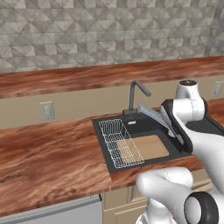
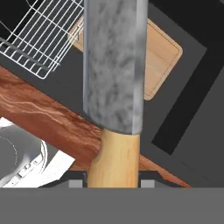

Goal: Move the cutting board and knife to the sink. Then move spray from the cabinet to the counter.

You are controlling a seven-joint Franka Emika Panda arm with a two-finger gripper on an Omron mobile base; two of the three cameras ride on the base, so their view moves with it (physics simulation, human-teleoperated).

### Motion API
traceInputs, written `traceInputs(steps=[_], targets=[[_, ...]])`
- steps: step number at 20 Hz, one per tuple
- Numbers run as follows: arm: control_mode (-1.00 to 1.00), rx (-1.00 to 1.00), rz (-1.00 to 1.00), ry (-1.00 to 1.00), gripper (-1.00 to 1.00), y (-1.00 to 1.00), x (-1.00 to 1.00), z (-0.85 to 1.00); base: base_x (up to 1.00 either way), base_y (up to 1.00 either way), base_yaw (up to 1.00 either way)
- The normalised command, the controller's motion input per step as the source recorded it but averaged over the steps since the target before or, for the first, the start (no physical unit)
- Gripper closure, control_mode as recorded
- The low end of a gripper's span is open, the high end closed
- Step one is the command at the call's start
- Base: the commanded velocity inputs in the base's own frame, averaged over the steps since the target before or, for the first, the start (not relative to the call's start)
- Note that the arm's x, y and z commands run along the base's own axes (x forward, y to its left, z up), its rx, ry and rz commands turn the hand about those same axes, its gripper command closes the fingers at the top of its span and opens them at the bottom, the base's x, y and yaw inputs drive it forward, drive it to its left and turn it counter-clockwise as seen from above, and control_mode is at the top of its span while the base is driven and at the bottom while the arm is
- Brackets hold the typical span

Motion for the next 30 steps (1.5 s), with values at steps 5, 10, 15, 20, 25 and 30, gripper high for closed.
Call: traceInputs(steps=[5, 10, 15, 20, 25, 30], targets=[[-1.00, -0.12, 0.07, 0.03, 1.00, -0.12, 0.21, -0.18, 0.00, 0.00, 0.00], [-1.00, -0.10, 0.00, 0.01, 1.00, -0.17, 0.04, -0.19, 0.00, 0.00, 0.00], [-1.00, -0.02, 0.06, 0.00, 1.00, -0.07, 0.00, -0.31, 0.00, 0.00, 0.00], [-1.00, 0.01, 0.05, -0.04, 1.00, -0.14, 0.00, -0.25, 0.00, 0.00, 0.00], [-1.00, 0.00, 0.00, 0.00, 1.00, -0.30, 0.00, -0.34, 0.00, 0.00, 0.00], [-1.00, 0.00, 0.00, 0.00, 1.00, -0.05, 0.08, -0.19, 0.00, 0.00, 0.00]])
